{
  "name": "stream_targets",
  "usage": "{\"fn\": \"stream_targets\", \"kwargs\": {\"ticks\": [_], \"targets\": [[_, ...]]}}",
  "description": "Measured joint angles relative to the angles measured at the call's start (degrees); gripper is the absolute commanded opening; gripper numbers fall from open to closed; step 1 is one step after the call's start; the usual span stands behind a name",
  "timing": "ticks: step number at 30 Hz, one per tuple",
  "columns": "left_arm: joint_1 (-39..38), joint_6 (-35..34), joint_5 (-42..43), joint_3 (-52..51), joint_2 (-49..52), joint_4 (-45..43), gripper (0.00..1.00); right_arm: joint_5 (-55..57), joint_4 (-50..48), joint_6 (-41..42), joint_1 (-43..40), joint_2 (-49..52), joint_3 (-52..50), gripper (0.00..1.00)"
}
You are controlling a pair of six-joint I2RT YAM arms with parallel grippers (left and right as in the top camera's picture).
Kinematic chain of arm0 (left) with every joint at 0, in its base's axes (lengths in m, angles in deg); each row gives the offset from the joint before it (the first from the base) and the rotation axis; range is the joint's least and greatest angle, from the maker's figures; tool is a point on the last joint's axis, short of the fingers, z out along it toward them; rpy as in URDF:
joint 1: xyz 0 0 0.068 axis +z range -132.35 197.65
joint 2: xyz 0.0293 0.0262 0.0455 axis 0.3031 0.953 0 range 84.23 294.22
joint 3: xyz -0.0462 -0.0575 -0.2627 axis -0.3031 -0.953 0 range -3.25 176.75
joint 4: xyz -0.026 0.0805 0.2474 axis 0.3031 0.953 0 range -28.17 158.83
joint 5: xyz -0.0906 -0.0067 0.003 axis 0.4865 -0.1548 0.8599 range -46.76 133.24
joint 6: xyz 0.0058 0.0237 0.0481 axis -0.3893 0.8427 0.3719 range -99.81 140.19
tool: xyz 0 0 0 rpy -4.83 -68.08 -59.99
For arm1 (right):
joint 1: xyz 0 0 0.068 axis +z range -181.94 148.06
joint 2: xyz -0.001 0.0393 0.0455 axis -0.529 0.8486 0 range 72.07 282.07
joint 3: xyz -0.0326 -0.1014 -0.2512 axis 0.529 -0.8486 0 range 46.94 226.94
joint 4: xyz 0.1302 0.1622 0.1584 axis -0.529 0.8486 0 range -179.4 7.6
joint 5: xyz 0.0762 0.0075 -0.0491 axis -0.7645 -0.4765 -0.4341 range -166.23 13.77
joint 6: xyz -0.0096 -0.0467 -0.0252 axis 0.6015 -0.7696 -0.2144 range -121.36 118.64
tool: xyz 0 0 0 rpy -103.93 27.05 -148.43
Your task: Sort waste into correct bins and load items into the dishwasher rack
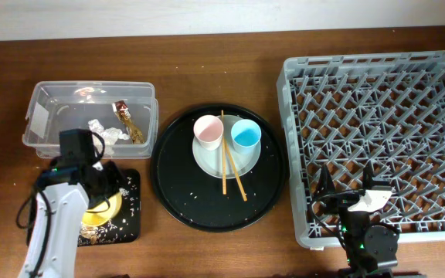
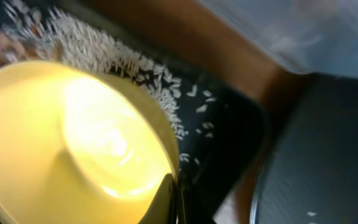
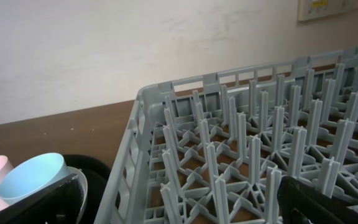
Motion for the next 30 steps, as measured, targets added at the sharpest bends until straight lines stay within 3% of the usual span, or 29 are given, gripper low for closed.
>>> {"fn": "stream_targets", "kwargs": {"ticks": [12,20,23,30], "targets": [[0.0,0.0,0.2,5.6,-4.9,4.4,0.0,0.0,0.0,0.0,0.0,0.0,0.0,0.98],[0.0,-3.5,-8.3,6.0,-14.9,4.2,0.0,0.0,0.0,0.0,0.0,0.0,0.0,0.98],[-0.3,-3.0,-5.4,6.2,-16.0,4.2,0.0,0.0,0.0,0.0,0.0,0.0,0.0,0.98],[-15.1,-1.0,3.8,6.2,-15.6,1.9,0.0,0.0,0.0,0.0,0.0,0.0,0.0,0.98]]}}
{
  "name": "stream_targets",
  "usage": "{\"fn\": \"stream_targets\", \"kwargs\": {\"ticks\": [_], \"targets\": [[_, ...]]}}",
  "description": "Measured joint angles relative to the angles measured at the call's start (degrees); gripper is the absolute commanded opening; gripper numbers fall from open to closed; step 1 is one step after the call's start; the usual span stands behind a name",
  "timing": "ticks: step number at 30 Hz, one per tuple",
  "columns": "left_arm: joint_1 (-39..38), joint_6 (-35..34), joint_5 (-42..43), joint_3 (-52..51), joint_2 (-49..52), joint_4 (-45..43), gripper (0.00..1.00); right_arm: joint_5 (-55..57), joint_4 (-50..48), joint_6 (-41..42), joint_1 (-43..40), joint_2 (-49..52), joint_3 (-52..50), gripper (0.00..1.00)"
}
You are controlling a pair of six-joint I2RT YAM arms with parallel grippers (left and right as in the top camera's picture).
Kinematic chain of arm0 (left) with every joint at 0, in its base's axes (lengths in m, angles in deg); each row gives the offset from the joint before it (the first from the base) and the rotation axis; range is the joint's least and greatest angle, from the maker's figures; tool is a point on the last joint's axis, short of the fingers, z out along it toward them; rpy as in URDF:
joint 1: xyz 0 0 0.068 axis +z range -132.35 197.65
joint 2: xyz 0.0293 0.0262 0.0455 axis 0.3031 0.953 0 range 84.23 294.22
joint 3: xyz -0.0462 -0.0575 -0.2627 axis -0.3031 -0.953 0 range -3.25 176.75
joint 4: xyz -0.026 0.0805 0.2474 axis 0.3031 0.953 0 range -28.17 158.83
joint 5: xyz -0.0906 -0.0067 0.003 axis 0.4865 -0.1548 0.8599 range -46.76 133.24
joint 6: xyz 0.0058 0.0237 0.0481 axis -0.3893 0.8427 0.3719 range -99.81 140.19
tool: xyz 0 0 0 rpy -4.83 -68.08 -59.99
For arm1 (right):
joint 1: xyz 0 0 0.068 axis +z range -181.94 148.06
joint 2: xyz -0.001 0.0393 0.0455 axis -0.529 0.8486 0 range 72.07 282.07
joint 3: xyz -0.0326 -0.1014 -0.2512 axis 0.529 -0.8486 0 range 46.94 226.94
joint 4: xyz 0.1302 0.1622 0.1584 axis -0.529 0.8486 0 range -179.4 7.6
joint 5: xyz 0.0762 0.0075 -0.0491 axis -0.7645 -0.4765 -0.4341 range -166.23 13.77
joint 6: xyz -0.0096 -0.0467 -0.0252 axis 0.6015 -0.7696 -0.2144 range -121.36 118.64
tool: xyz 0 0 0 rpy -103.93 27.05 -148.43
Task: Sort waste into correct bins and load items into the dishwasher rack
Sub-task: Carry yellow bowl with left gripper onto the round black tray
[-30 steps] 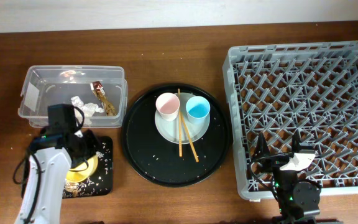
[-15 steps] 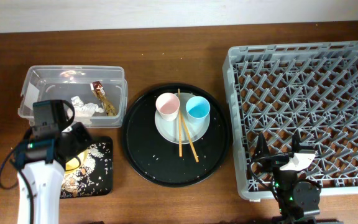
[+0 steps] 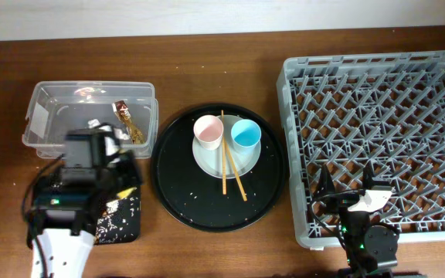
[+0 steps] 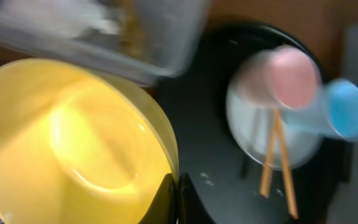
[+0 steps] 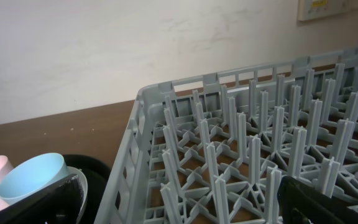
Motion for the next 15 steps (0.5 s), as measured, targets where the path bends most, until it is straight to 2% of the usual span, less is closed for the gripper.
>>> {"fn": "stream_targets", "kwargs": {"ticks": [8,15], "targets": [[-20.9,-0.2,1.3,0.1,10.2,-6.9,0.0,0.0,0.0,0.0,0.0,0.0,0.0,0.98],[-28.9,-1.0,-1.0,0.1,23.1,-11.7,0.0,0.0,0.0,0.0,0.0,0.0,0.0,0.98]]}}
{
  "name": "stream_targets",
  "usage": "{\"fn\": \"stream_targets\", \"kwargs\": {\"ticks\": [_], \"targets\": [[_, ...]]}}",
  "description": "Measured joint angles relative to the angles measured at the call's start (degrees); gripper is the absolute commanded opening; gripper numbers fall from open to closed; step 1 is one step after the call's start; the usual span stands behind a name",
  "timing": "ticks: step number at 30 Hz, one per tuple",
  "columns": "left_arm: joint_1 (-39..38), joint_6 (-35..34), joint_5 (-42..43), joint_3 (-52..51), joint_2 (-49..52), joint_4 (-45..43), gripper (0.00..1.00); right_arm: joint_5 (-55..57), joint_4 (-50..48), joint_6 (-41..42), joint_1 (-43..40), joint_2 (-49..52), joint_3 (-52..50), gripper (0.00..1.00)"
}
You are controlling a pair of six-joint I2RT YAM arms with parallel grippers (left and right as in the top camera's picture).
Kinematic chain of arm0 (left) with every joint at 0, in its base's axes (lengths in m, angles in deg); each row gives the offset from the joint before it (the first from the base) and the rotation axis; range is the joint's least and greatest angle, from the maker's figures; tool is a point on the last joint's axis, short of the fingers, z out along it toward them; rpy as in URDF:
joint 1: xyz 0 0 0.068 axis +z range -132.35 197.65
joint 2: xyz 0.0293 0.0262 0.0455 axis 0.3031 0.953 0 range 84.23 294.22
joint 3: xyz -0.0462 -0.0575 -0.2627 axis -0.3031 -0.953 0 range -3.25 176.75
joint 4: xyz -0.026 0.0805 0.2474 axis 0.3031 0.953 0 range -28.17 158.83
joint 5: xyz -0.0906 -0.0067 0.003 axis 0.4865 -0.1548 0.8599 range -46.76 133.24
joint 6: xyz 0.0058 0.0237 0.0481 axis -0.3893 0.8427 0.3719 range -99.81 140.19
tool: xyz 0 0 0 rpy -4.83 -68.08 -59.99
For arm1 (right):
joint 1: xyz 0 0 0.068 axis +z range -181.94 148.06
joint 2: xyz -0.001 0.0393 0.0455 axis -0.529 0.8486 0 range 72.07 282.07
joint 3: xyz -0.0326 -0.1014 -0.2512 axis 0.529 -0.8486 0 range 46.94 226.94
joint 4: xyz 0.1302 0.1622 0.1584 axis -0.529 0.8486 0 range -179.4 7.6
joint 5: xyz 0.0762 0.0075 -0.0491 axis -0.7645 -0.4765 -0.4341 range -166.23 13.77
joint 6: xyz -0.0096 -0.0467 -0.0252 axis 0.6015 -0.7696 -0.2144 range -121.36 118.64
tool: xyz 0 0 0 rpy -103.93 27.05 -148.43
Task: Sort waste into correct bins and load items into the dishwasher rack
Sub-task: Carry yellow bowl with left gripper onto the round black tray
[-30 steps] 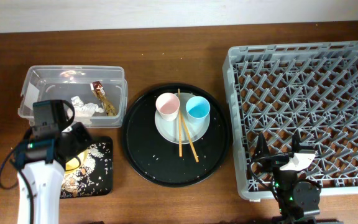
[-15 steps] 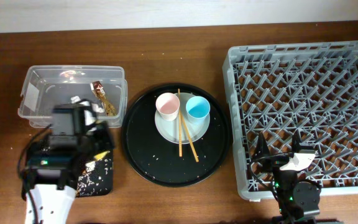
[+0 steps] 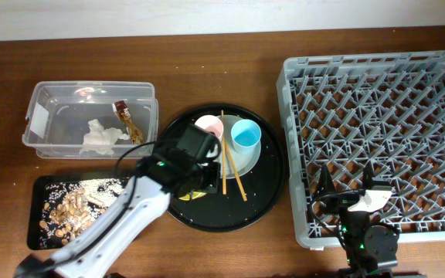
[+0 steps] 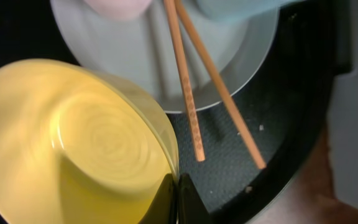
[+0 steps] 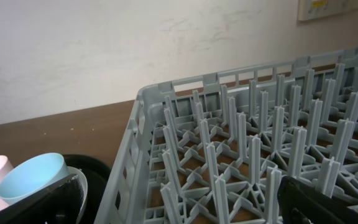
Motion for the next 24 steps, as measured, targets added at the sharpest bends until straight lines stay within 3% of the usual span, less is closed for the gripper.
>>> {"fn": "stream_targets", "kwargs": {"ticks": [8,11,16,20,24], "targets": [[-1.0,0.0,-2.2,0.0,4.1,-0.3,0.02,0.0,0.0,0.0,0.0,0.0,0.0,0.98],[-1.0,0.0,-2.4,0.0,4.1,-0.3,0.24,0.0,0.0,0.0,0.0,0.0,0.0,0.98],[-1.0,-0.6,-2.8,0.0,4.1,-0.4,0.39,0.0,0.0,0.0,0.0,0.0,0.0,0.98],[-1.0,0.1,-2.8,2.7,4.1,1.5,0.4,0.0,0.0,0.0,0.0,0.0,0.0,0.98],[-0.7,0.9,-5.0,12.4,4.3,10.8,0.4,0.0,0.0,0.0,0.0,0.0,0.0,0.98]]}}
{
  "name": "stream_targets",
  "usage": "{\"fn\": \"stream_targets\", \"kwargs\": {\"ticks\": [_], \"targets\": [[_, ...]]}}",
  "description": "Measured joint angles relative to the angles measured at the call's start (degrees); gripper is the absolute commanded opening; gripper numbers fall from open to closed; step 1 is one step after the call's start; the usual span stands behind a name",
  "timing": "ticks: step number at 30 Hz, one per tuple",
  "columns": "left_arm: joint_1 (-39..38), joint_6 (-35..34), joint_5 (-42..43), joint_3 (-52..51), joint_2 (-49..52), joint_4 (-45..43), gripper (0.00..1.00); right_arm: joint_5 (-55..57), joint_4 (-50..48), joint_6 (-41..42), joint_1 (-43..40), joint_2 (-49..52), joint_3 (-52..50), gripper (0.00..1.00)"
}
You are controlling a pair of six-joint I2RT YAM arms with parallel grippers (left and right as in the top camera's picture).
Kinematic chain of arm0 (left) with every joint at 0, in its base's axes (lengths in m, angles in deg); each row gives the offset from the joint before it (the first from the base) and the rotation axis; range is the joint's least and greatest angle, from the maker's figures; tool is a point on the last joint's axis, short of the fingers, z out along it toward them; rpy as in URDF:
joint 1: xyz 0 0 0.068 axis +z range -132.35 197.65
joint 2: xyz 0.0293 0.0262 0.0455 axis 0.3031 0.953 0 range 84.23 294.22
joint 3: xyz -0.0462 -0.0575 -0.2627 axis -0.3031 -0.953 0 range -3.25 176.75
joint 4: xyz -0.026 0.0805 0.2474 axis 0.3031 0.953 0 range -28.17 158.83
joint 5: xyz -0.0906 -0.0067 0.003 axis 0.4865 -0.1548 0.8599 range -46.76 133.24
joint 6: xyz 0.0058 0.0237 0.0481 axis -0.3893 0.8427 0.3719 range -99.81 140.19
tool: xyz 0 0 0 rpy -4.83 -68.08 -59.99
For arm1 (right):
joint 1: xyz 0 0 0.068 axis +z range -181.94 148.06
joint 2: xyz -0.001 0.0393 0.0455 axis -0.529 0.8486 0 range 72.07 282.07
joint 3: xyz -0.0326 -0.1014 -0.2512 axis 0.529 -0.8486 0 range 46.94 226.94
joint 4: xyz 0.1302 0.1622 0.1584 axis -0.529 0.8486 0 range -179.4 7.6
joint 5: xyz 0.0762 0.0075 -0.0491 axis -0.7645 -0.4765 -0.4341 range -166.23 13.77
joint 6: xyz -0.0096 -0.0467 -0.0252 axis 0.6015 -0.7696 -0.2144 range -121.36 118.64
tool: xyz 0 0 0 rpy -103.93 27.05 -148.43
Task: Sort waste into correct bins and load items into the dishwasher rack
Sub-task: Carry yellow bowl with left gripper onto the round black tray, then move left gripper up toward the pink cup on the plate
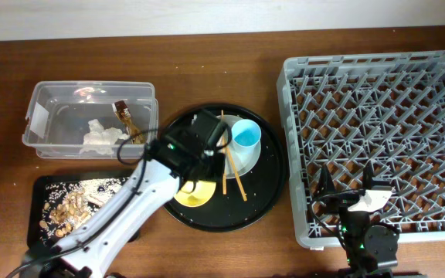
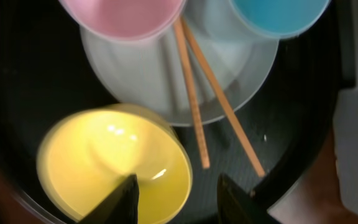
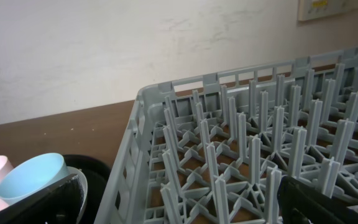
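A yellow bowl (image 1: 191, 191) sits upright and empty at the front left of the round black tray (image 1: 269, 193). My left gripper (image 2: 180, 198) hovers open just above the bowl (image 2: 114, 165), one finger over its inside and the other past its right rim. Behind it a pale plate (image 2: 229, 74) carries a pink cup (image 2: 123, 12), a blue cup (image 1: 246, 134) and two wooden chopsticks (image 2: 194, 118). The grey dishwasher rack (image 1: 377, 131) stands at the right. My right gripper (image 3: 182, 199) rests open at the rack's front left corner, holding nothing.
A clear plastic bin (image 1: 45, 116) at the back left holds wrappers and crumpled tissue. A rectangular black tray (image 1: 76, 205) at the front left carries rice and food scraps. My left arm reaches across from the front left over the round tray.
My left gripper was shut on the yellow bowl's rim over the round tray. Now it is open and the bowl sits on that tray. The right arm has not moved.
My left gripper held the yellow bowl over the rectangular tray with rice on it. Then it held the bowl by the clear bin's edge, then over the round tray near the chopsticks. Now the bowl sits released on the round tray.
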Motion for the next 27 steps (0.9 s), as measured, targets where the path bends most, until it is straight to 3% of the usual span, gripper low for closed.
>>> {"fn": "stream_targets", "kwargs": {"ticks": [6,8,10,15,27], "targets": [[4.1,0.4,-6.0,18.9,-0.3,13.6,0.4,0.0,0.0,0.0,0.0,0.0,0.0,0.98],[6.1,0.4,-6.9,22.8,-1.2,15.0,0.49,0.0,0.0,0.0,0.0,0.0,0.0,0.98],[8.0,0.8,-7.4,25.4,-3.2,15.5,0.51,0.0,0.0,0.0,0.0,0.0,0.0,0.98],[10.1,0.9,-7.9,26.6,-9.1,17.6,0.51,0.0,0.0,0.0,0.0,0.0,0.0,0.98],[10.1,0.9,-9.9,26.8,-9.2,20.5,0.51,0.0,0.0,0.0,0.0,0.0,0.0,0.98]]}}
